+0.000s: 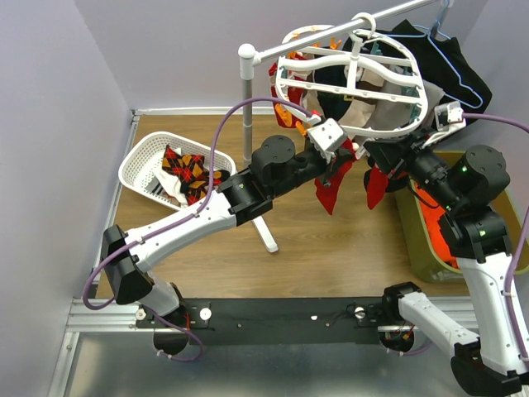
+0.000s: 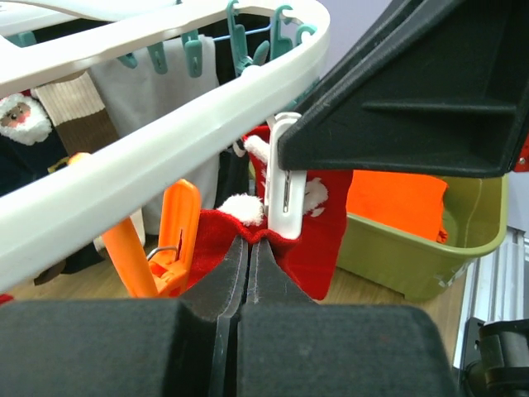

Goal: Clip the socks to the hanger
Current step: Clamp the sock onto the hanger.

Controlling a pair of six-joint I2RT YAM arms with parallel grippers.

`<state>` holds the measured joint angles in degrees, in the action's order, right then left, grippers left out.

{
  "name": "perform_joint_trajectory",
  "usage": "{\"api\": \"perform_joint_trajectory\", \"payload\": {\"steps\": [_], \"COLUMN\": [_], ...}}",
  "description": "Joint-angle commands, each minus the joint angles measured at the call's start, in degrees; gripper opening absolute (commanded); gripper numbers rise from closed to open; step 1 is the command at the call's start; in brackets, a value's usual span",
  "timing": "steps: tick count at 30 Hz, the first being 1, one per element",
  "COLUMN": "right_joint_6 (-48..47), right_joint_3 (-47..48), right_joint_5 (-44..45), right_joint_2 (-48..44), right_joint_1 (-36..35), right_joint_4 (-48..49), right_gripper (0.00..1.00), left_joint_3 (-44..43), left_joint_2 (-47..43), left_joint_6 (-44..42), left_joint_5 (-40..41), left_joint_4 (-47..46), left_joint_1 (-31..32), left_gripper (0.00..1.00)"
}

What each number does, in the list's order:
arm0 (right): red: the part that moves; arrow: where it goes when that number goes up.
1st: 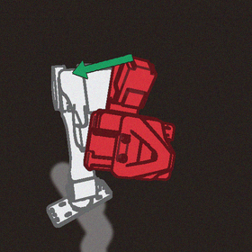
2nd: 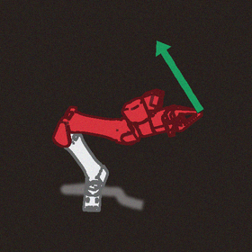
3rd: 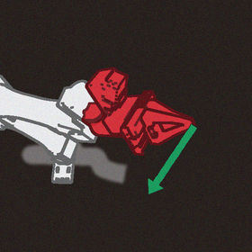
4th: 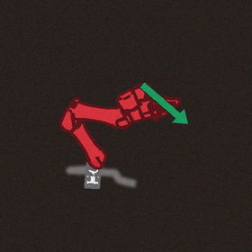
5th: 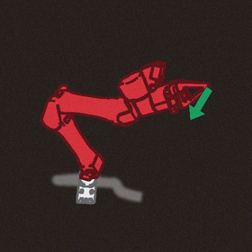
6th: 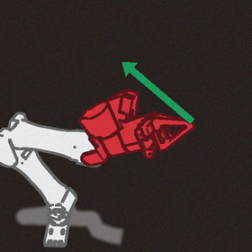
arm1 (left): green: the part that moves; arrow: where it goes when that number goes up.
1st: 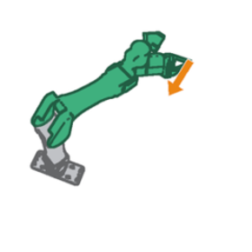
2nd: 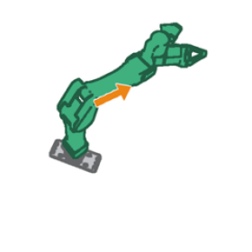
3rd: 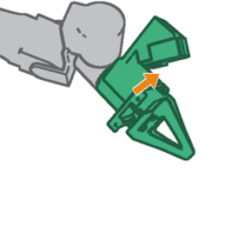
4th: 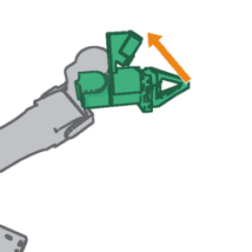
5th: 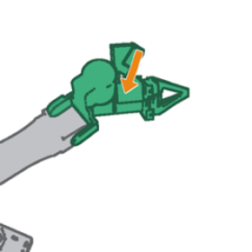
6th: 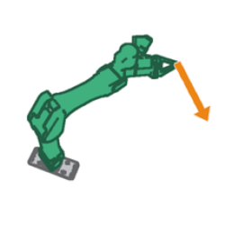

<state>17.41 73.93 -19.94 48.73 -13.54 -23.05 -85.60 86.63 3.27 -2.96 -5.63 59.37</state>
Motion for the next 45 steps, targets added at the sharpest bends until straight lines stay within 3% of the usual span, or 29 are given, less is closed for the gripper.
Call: {"api": "perform_joint_trajectory", "payload": {"steps": [1, 14, 24, 34, 45], "right_joint_6": [-0.36, 1.58, 1.84, 2.36, 3.07], "right_joint_3": [-1.51, -2.3, 0.42, 1.83, 1.3], "right_joint_5": [-0.27, 0.78, 0.7, -0.53, -1.41], "right_joint_2": [0.14, -0.74, -0.39, 0.58, 1.02], "right_joint_1": [-0.08, -0.17, -0.17, -0.08, -0.08], "right_joint_4": [-1.83, 0.2, -0.33, -0.24, 1.25], "right_gripper": [0.13, 0.13, 0.13, 0.13, 0.13], "left_joint_3": [-2.64, -1.24, 11.94, 11.34, 10.02], "left_joint_2": [-1.46, -0.49, -4.72, -3.84, -2.43], "left_joint_6": [0.51, 2.71, -3.0, -10.56, -11.62], "left_joint_5": [2.52, -2.13, 1.99, -5.38, -8.73], "left_joint_4": [-1.14, -2.54, -14.22, -18.19, -17.93], "left_joint_1": [0.57, 1.18, 1.27, 1.27, 1.45], "left_gripper": [0.0, 0.01, 0.01, 0.01, 0.0]}}
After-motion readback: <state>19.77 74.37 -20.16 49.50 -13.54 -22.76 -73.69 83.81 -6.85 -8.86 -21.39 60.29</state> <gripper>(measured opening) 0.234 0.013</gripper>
